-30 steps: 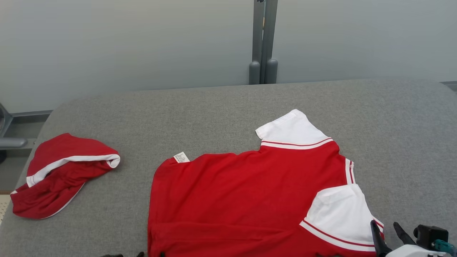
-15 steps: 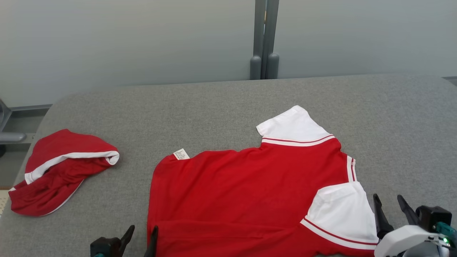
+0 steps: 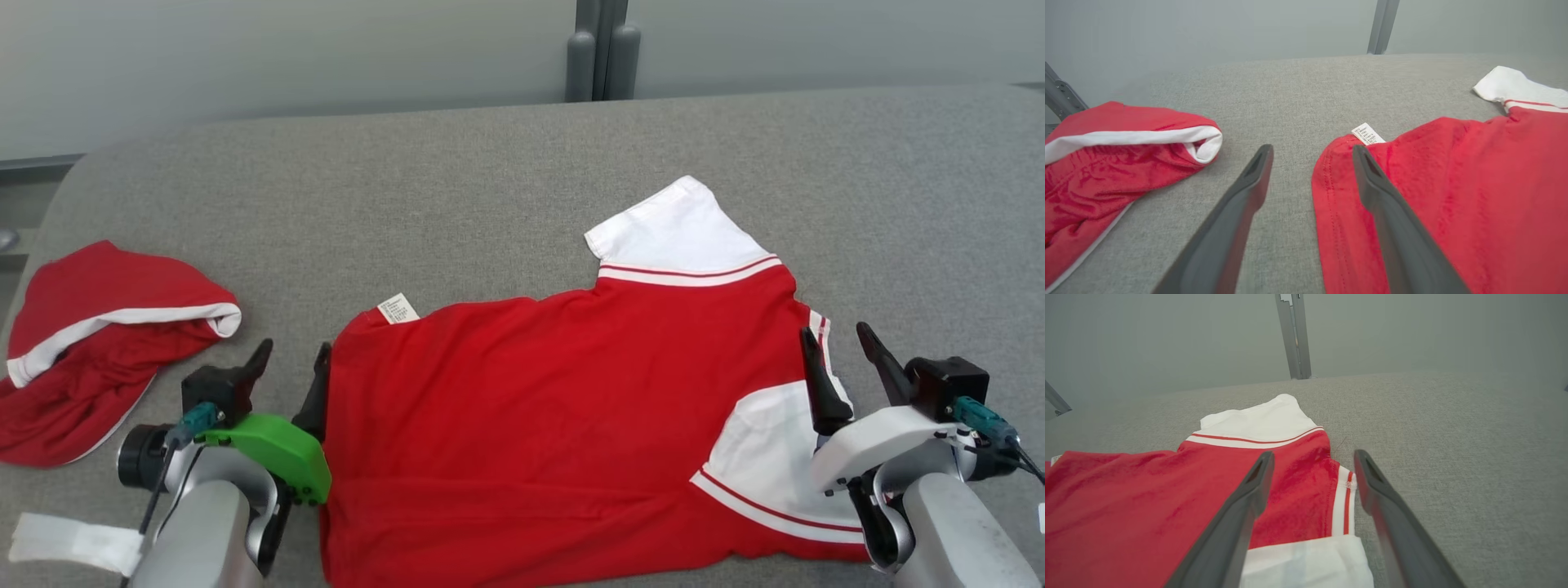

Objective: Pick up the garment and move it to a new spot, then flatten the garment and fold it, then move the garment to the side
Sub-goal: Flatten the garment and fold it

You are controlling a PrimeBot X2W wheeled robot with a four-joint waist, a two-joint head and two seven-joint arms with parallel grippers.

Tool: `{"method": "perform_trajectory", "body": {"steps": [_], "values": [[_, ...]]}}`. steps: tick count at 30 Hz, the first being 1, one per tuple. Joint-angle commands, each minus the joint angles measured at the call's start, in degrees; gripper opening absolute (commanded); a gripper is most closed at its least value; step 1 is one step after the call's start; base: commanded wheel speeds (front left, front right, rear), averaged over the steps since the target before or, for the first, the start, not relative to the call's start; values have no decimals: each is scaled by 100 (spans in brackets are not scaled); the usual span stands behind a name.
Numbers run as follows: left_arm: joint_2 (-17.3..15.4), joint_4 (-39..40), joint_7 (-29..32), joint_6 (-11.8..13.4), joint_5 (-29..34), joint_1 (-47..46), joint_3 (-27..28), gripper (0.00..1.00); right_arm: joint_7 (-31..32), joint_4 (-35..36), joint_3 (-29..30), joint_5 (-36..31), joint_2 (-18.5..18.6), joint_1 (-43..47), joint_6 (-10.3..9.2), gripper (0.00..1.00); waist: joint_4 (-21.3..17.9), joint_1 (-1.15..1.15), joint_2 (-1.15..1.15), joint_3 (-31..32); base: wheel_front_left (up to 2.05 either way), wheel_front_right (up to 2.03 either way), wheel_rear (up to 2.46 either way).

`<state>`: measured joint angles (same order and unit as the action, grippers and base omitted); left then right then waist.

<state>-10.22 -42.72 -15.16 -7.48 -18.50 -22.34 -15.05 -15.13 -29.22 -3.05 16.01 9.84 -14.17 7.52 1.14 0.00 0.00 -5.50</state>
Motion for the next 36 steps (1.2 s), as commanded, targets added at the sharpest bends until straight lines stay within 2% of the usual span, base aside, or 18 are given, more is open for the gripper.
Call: {"method": "perform_trajectory", "body": {"steps": [1, 12, 25, 26, 28, 29, 31, 33, 34, 36], "values": [[-74, -158, 4, 7, 52, -241, -6, 100, -1, 34, -39, 26, 10, -117, -7, 100, -86, 0, 0, -379, 0, 0, 0], [-107, -1257, 4, 5, -30, -1343, -297, 100, -1, 59, -314, 213, 61, -434, -7, 100, -352, 0, 0, -798, 0, 0, 0], [-56, -1624, 4, 5, -73, -1595, -616, 98, -1, 108, -363, 270, 174, -612, -7, 100, -416, 0, 0, -974, 0, 0, 0], [-45, -1641, 4, 5, -91, -1590, -670, 89, -1, 101, -354, 275, 180, -622, -7, 100, -406, 0, 0, -971, 0, 0, 0], [-25, -1652, 4, 5, -142, -1581, -771, 80, -1, 88, -328, 284, 190, -615, -7, 100, -378, 0, 0, -958, 0, 0, 0], [-14, -1641, 4, 5, -165, -1577, -817, 71, -1, 84, -322, 283, 191, -612, -7, 100, -362, 0, 0, -952, 0, 0, 0], [-20, -1615, 4, 5, -226, -1575, -867, 48, -1, 89, -326, 262, 179, -620, -7, 100, -336, 0, 0, -948, 0, 0, 0], [-48, -1574, 4, 5, -292, -1591, -880, 11, -1, 109, -342, 247, 164, -638, -7, 100, -316, 0, 0, -957, 0, 0, 0], [-42, -1564, 4, 5, -338, -1592, -896, 0, -1, 120, -361, 243, 159, -651, -7, 100, -307, 0, 0, -965, 0, 0, 0], [-35, -1550, 4, 5, -380, -1598, -904, 0, -1, 122, -376, 240, 160, -672, -7, 100, -299, 0, 0, -972, 0, 0, 0]]}}
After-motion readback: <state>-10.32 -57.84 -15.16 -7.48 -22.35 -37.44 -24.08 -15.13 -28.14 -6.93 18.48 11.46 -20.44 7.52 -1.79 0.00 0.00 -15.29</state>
